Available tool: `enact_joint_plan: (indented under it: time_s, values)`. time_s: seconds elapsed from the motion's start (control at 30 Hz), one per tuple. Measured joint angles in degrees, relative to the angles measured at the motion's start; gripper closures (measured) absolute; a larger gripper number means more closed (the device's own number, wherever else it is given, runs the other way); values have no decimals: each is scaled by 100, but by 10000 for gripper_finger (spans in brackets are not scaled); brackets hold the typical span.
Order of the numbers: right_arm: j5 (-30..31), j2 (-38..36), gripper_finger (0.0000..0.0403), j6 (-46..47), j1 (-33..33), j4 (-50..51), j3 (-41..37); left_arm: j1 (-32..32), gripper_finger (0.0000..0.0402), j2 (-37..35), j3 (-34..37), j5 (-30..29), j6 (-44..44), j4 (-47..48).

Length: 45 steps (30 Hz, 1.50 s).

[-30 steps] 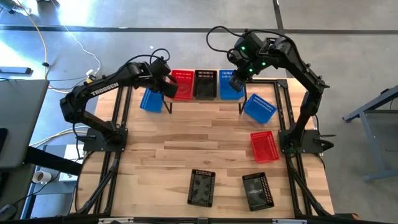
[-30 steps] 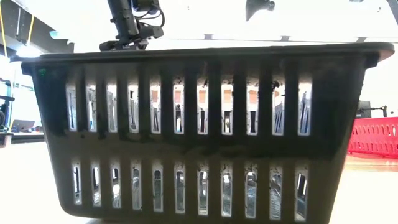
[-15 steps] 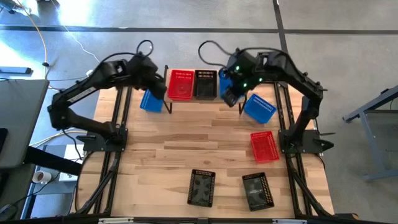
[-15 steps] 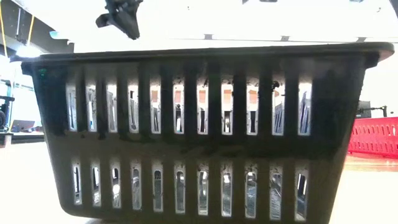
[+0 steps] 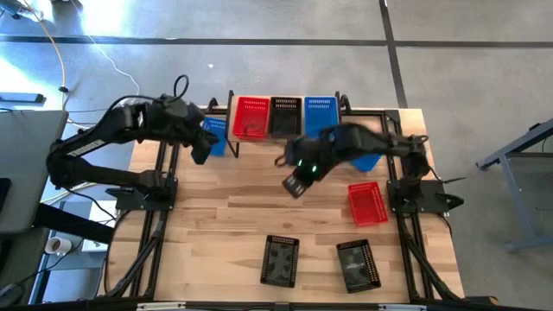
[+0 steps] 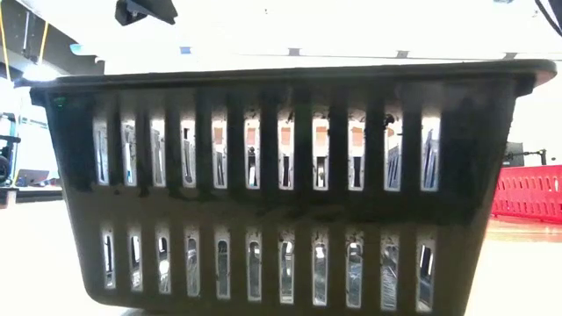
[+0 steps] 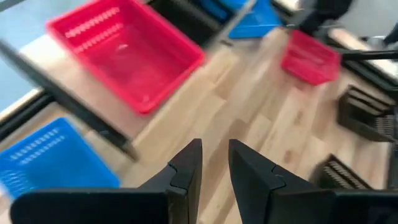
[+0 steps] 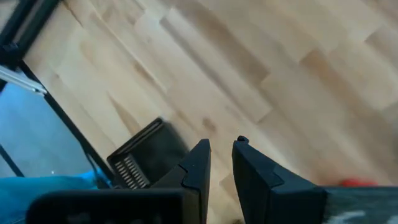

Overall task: Stack baskets on shelf by color
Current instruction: Stack the left black bin on top of the black bin on the shelf

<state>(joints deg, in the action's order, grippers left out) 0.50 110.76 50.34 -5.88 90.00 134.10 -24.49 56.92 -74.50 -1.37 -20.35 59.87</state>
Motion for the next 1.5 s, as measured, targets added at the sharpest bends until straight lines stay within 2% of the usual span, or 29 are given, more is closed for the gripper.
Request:
enact_joint_plan:
  time_s: [0.4,0.7,0.87,1.27,1.5]
  values:
    - [-3,833,348,2073,-1203,2,-2,836,332,-384,494,2,65,-505]
    - [47,1234,348,3336,-1797,-29,-2,1003,332,-538,494,-34,109,-758]
    - [56,1456,347,3723,-2020,-182,-2,1003,332,-565,494,-34,106,-756]
    - [307,1899,277,4667,-2428,-466,2,1003,332,-561,494,-34,104,-743]
    - [246,2314,274,5159,-2617,-626,2,1003,332,-559,494,-32,99,-743]
